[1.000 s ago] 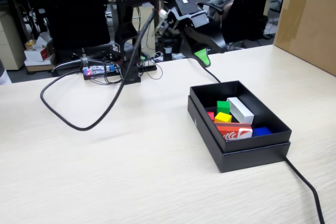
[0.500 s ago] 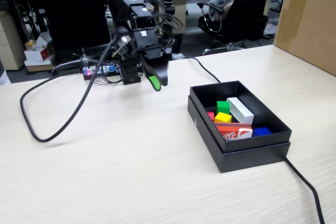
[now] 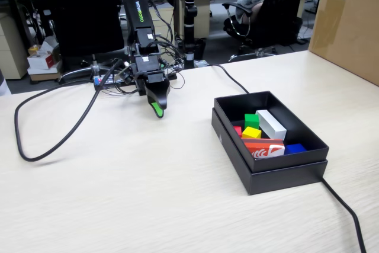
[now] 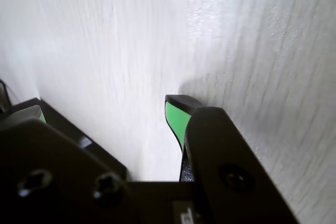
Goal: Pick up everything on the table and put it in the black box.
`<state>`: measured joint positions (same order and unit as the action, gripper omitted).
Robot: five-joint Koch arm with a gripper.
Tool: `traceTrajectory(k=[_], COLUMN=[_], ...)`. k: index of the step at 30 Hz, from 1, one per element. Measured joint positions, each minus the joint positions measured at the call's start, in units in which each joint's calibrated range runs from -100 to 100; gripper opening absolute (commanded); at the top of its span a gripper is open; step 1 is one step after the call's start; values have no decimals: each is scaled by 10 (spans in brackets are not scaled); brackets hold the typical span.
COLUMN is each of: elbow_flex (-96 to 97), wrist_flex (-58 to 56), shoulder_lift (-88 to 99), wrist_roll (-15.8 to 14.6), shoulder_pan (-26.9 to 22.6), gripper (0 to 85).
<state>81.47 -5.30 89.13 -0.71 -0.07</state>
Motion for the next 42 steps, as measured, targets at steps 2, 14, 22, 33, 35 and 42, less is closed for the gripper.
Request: traceTrajectory(k=[2,14,22,33,35,42], elbow_flex=[43,151,157,158,158,158], wrist_flex=[38,190,193,197,197,196], shoulder_lift=[9,23,26,13,13,14], wrist_roll=[2,8,8,4,4,4], shoulder_pan=[1,-7,-12,-7,-7,-8], gripper=[465,467,489,487,487,487])
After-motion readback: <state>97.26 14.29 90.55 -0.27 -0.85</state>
